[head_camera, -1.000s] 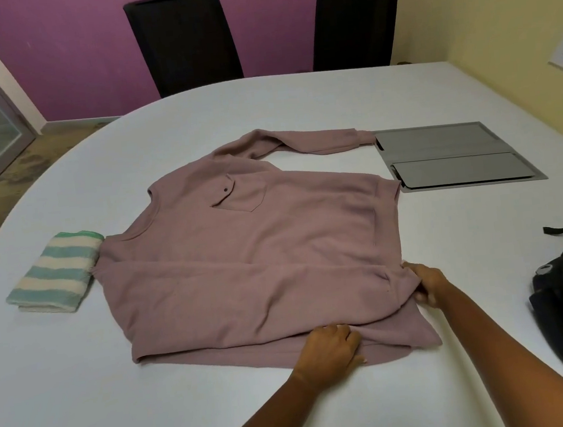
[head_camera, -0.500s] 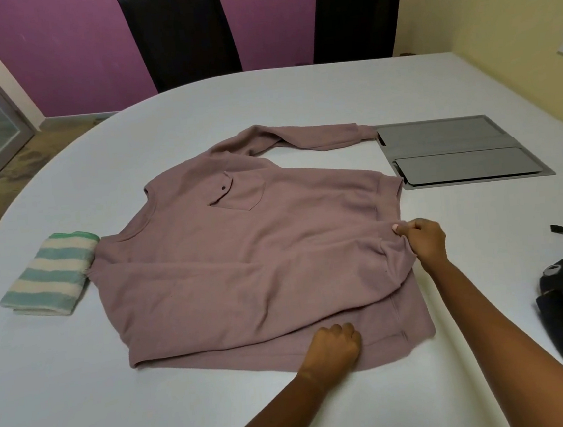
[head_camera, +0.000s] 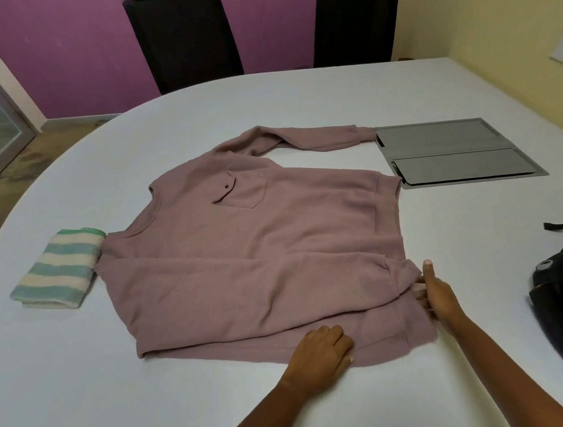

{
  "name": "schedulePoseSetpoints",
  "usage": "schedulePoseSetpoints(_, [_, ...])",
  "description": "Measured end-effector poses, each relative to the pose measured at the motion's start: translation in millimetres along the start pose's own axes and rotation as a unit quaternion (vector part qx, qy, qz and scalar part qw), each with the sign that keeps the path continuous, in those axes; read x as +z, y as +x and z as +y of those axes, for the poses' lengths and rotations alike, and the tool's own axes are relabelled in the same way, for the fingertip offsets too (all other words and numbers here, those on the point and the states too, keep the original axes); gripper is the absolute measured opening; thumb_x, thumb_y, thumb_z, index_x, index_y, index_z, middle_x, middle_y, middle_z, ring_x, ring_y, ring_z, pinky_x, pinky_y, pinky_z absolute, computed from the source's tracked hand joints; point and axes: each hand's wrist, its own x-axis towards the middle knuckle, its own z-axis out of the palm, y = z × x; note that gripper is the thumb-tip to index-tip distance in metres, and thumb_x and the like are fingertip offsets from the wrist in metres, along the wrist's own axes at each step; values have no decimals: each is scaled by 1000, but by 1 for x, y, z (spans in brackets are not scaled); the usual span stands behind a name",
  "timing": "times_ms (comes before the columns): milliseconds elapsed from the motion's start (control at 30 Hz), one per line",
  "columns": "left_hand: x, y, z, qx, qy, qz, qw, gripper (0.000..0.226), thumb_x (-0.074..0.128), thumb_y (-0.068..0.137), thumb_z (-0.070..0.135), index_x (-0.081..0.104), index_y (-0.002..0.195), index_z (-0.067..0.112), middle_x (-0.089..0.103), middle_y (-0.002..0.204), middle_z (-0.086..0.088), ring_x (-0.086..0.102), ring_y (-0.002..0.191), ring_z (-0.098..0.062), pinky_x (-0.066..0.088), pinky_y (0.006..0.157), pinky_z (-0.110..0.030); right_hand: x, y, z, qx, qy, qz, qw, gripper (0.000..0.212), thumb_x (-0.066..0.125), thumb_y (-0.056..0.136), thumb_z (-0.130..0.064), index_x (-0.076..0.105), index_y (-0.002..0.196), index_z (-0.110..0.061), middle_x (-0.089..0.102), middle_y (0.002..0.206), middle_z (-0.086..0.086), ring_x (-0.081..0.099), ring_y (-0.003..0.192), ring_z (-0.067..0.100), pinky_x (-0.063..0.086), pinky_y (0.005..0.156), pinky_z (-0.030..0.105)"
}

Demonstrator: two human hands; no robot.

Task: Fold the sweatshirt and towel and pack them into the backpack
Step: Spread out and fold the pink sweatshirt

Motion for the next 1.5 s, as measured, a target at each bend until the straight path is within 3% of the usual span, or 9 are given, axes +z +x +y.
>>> schedulePoseSetpoints(67, [-5,-8,-12,-1,2,8,1000,18,43,80,41,57,80,29,58,74,11,55,59,-7,41,51,-16,2,-10,10,-20,-64,9,998,57,22,96,-53,64,97,-14,59,89,11,56,91,32,41,84,37])
schedulePoseSetpoints(300, [-30,-46,-67,-27,71,64,995,12,43,78,37,41,83,26,58,69,7,55,55,-12,39,48,-21,4,-38,31,-67,-90,9,994,35,67,79,-27,64,104,-2,64,97,13,55,86,27,38,74,30])
schedulePoseSetpoints(567, [-44,-65,-70,-75,89,40,992,21,41,77,32,60,69,28,57,64,11,55,50,-8,37,42,-18,-5,-46,44,-48,-119,69,989,41,74,72,-20,63,106,0,65,109,19,57,97,32,38,78,31])
schedulePoseSetpoints(700, [-57,-68,-85,-115,136,49,983,16,42,69,20,47,84,22,55,70,0,52,56,-21,24,58,-30,2,-52,26,-132,-205,167,955,35,65,81,-11,58,115,-4,60,108,23,54,105,41,43,86,45])
schedulePoseSetpoints(900, [-69,-95,-122,-270,149,-53,950,46,33,59,18,46,103,10,65,80,-12,60,64,-27,47,58,-30,29,-36,-2,-18,11,85,996,52,57,83,-46,58,98,4,66,96,20,62,64,31,56,68,32])
schedulePoseSetpoints(1000, [-74,-107,-141,-308,140,-101,935,39,35,61,13,46,98,7,68,79,-20,63,53,-30,51,50,-33,39,-26,-2,12,48,94,994,35,61,85,-37,55,94,-3,58,83,12,54,49,19,48,40,17])
schedulePoseSetpoints(1100, [-84,-117,-151,-322,149,-124,927,45,66,46,-8,56,89,-1,65,75,-28,60,45,-35,49,38,-36,39,-30,-7,33,56,103,993,26,56,89,-23,54,71,-5,53,63,8,49,47,18,44,49,25])
schedulePoseSetpoints(1300, [-102,-139,-163,-345,150,-95,922,70,84,24,-17,67,90,-6,67,82,-26,66,57,-38,44,30,-32,34,-57,-22,-18,341,69,937,36,43,94,-11,45,129,-3,53,114,12,55,101,27,57,56,24])
schedulePoseSetpoints(1500, [-99,-167,-164,-372,116,-100,916,73,76,46,-22,55,113,-4,61,106,-30,68,72,-42,55,43,-40,37,-67,32,57,369,83,924,44,55,90,-11,44,131,-1,53,126,18,56,98,28,56,48,24])
